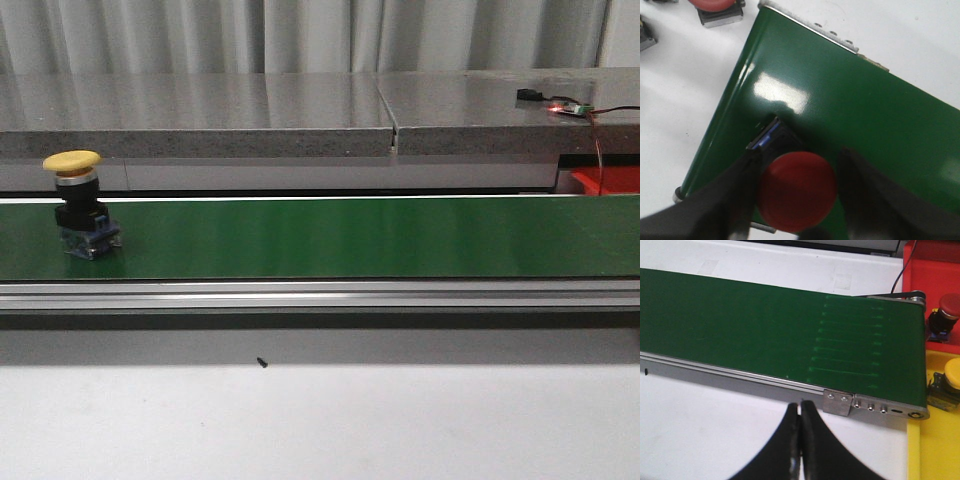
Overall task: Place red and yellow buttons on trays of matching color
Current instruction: 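Set the red button on the green belt and open the left gripper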
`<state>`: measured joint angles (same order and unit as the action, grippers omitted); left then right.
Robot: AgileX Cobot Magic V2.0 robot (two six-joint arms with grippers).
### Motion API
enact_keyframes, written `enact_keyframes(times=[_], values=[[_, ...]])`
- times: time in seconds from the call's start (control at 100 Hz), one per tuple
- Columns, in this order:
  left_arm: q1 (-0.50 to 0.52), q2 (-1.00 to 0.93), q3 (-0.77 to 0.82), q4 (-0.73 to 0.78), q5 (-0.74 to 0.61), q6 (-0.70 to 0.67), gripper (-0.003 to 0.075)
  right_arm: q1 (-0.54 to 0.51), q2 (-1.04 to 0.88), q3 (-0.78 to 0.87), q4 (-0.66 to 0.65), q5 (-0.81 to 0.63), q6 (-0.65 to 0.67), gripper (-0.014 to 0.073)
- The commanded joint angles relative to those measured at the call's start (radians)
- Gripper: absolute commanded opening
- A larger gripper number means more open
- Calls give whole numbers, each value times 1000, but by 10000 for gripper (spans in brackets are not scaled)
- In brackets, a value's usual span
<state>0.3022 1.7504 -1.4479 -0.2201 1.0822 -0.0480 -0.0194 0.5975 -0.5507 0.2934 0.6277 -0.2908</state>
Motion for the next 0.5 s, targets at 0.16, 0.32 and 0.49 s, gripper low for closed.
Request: enact_keyframes(times=[0.16,0.32,0.49], values=[[-8,-55,-26,-37,-22,12,557,-1,-1,-26,16,-59,-4,-67],[-12,-119,-26,-37,-46,60,551,-1,-1,-26,16,-59,-4,-67],[-68,-216,-26,-28,-89,153,300,-1,-1,-26,16,-59,-4,-67]])
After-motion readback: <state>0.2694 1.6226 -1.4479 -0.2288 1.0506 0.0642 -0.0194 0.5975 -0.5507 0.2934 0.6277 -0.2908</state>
